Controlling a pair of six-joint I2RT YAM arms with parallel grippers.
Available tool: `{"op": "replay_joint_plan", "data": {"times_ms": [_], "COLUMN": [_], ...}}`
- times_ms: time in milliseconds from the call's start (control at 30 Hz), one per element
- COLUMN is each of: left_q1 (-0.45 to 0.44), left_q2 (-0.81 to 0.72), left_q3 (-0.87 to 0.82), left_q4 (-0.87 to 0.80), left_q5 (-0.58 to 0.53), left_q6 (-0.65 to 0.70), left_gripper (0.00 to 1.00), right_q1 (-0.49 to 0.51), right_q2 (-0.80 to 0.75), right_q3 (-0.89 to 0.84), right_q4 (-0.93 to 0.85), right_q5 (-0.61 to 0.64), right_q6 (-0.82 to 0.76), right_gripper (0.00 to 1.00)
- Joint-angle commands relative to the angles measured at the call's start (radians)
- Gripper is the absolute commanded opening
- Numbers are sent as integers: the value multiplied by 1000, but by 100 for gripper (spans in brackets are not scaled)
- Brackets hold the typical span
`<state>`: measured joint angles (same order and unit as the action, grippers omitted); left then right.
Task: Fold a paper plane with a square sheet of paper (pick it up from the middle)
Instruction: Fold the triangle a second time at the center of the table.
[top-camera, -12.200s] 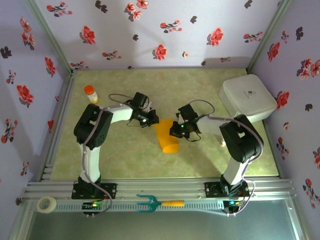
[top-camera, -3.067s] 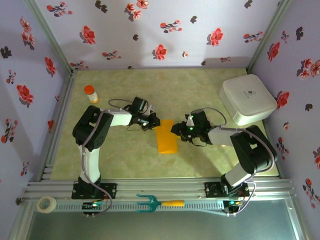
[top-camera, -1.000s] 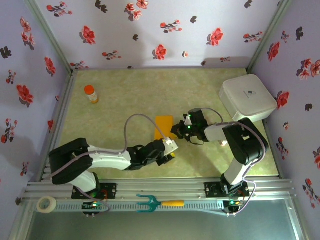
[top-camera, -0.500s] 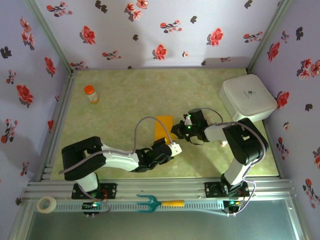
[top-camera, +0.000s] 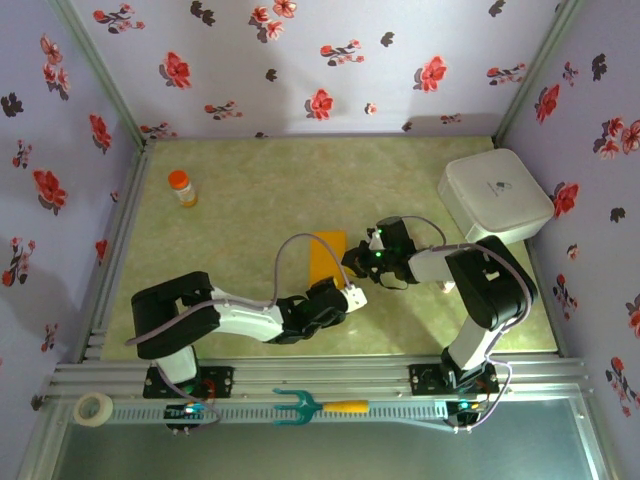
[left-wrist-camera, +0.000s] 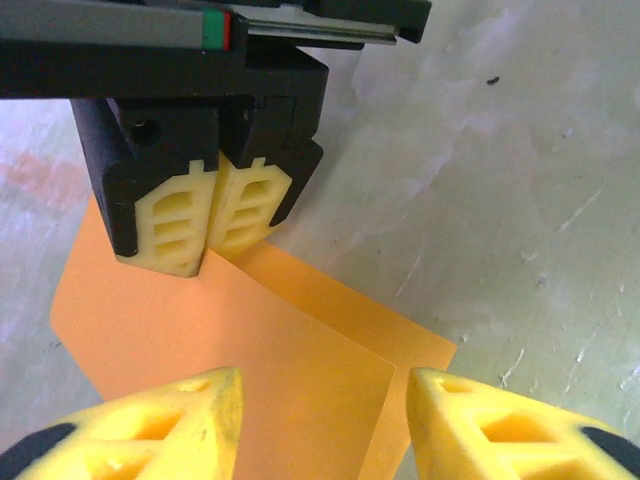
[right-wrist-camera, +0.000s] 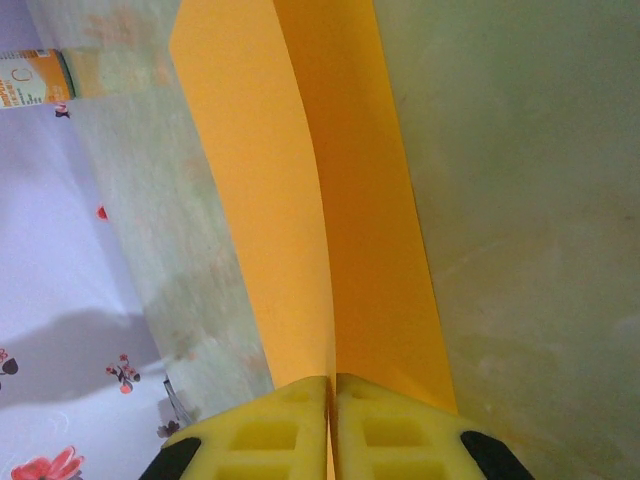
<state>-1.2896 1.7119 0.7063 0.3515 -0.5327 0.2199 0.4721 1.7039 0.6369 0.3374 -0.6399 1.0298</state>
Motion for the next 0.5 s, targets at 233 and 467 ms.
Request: {"op": "replay_joint_plan", "data": {"times_ms": [233, 467], "left_q1": [-5, -6], "left_q2": [-15, -48], "left_q3": [13, 5], "left_q4": [15, 15], "left_q5": [-35, -33], "left_q6": [2, -43], "left_gripper": [29, 18], "right_q1": [7, 5], "right_q2": [-18, -29], "right_q3": [19, 18], "right_q4": [-35, -63], "right_q5": [10, 32], "right_q6": [-4, -18], "right_gripper": [12, 15]}}
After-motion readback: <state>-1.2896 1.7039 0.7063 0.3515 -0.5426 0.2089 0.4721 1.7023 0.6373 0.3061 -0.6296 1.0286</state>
